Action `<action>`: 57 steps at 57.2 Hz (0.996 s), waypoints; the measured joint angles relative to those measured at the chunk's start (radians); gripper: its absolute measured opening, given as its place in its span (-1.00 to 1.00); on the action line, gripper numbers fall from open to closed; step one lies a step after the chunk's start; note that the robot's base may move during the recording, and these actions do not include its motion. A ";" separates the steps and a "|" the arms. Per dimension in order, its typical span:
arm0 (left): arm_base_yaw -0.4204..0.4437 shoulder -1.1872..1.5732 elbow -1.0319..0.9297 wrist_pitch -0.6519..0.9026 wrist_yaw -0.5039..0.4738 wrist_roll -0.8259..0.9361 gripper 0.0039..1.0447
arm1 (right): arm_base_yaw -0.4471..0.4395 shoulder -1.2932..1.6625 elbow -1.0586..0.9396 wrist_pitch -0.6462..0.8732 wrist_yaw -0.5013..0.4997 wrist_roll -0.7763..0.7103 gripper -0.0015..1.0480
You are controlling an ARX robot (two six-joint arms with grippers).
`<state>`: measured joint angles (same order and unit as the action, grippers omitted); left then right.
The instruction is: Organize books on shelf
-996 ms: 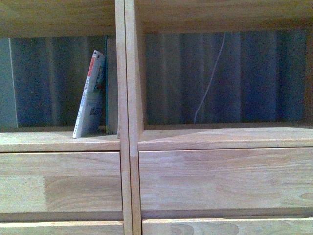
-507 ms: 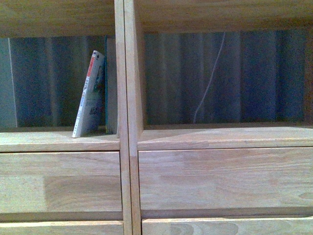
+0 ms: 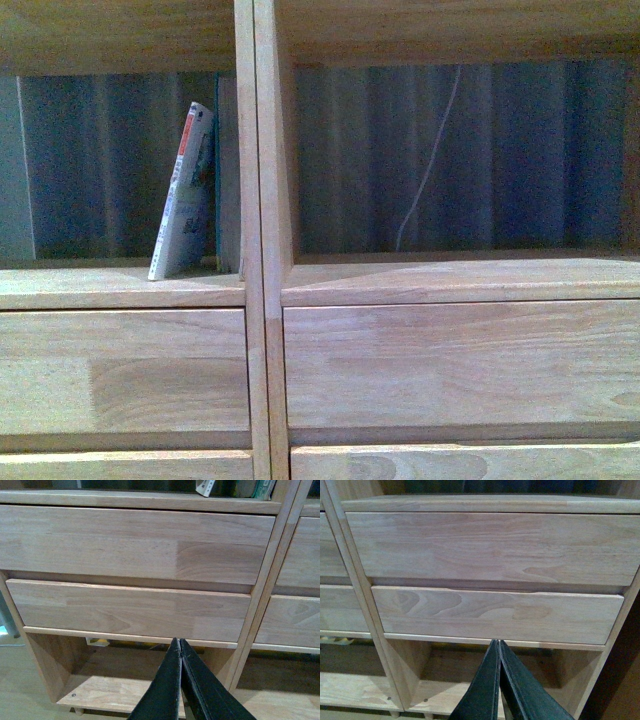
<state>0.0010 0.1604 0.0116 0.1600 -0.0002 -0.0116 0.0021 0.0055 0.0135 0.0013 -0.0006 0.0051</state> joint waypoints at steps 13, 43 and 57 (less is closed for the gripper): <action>0.000 -0.150 0.000 -0.157 0.000 0.001 -0.95 | 0.000 0.000 0.000 0.000 0.000 0.000 -0.94; 0.000 -0.154 0.000 -0.158 0.000 0.001 -0.50 | 0.000 0.000 0.000 0.000 0.000 -0.002 -0.67; 0.000 -0.154 0.000 -0.158 0.000 0.001 0.35 | 0.000 0.000 0.000 0.000 0.000 -0.002 0.12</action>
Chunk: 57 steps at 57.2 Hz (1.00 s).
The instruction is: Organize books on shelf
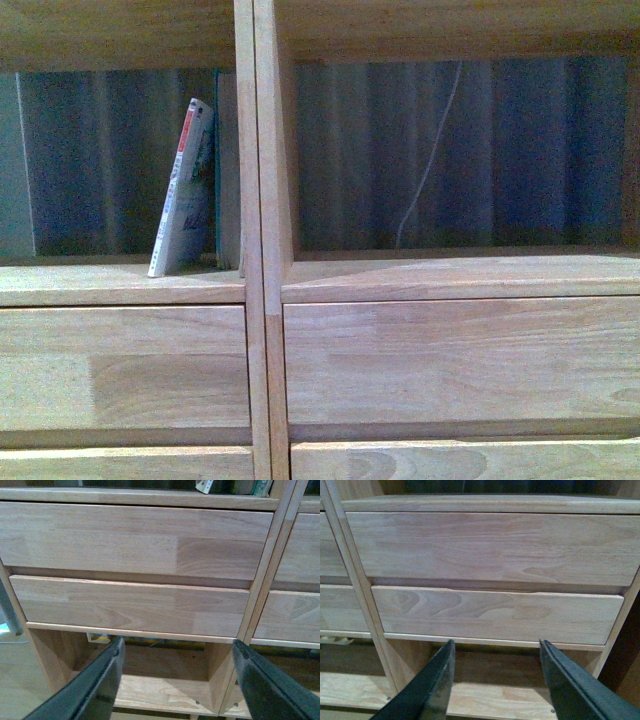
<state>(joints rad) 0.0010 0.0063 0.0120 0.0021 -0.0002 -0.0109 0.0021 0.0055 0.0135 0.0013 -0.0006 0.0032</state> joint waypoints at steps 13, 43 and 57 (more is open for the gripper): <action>0.000 0.000 0.000 0.000 0.000 0.002 0.86 | 0.000 0.000 0.000 0.000 0.000 0.000 0.81; 0.000 0.000 0.000 0.000 0.000 0.002 0.86 | 0.000 0.000 0.000 0.000 0.000 0.000 0.86; 0.000 0.000 0.000 0.000 0.000 0.002 0.86 | 0.000 0.000 0.000 0.000 0.000 0.000 0.86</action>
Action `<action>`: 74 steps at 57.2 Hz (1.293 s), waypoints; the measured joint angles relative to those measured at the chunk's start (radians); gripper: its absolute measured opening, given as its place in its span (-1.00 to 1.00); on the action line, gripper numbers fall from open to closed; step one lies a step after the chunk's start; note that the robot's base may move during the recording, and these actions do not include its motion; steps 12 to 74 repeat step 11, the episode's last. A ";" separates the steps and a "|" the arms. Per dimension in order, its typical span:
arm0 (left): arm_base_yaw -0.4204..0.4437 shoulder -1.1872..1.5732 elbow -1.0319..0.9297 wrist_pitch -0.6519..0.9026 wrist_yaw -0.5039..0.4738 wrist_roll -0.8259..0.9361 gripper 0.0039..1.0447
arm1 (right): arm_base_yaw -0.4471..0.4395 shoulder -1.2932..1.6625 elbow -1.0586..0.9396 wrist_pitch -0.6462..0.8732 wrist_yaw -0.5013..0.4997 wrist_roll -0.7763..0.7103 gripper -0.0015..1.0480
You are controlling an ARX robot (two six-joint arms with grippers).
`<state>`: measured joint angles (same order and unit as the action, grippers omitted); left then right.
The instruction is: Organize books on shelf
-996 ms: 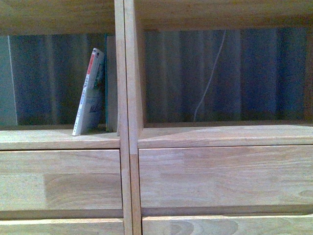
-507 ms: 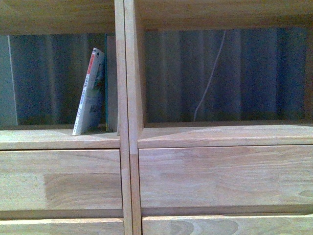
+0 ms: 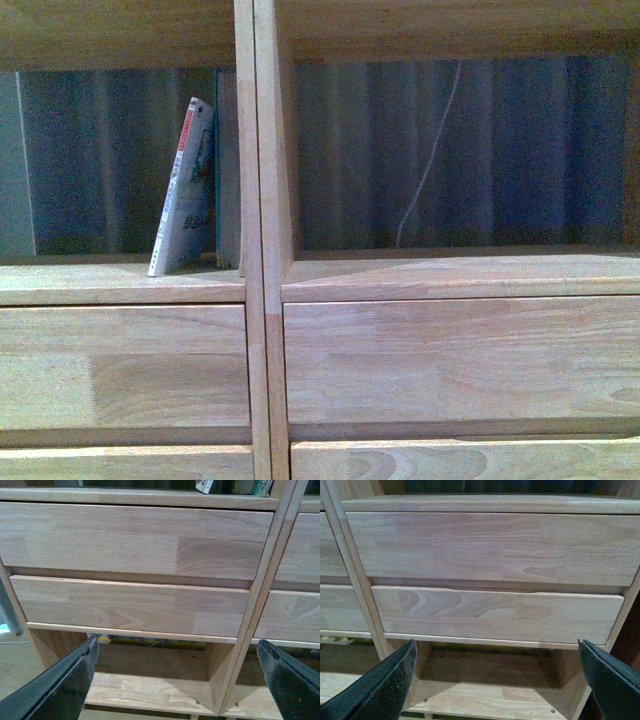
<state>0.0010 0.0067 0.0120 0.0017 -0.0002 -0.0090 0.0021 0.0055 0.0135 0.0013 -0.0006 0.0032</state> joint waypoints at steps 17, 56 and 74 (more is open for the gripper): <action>0.000 0.000 0.000 0.000 0.000 0.000 0.86 | 0.000 0.000 0.000 0.000 0.000 0.000 0.86; 0.000 0.000 0.000 0.000 0.000 0.000 0.86 | 0.000 0.000 0.000 0.000 0.000 0.000 0.86; 0.000 0.000 0.000 0.000 0.000 0.000 0.86 | 0.000 0.000 0.000 0.000 0.000 0.000 0.86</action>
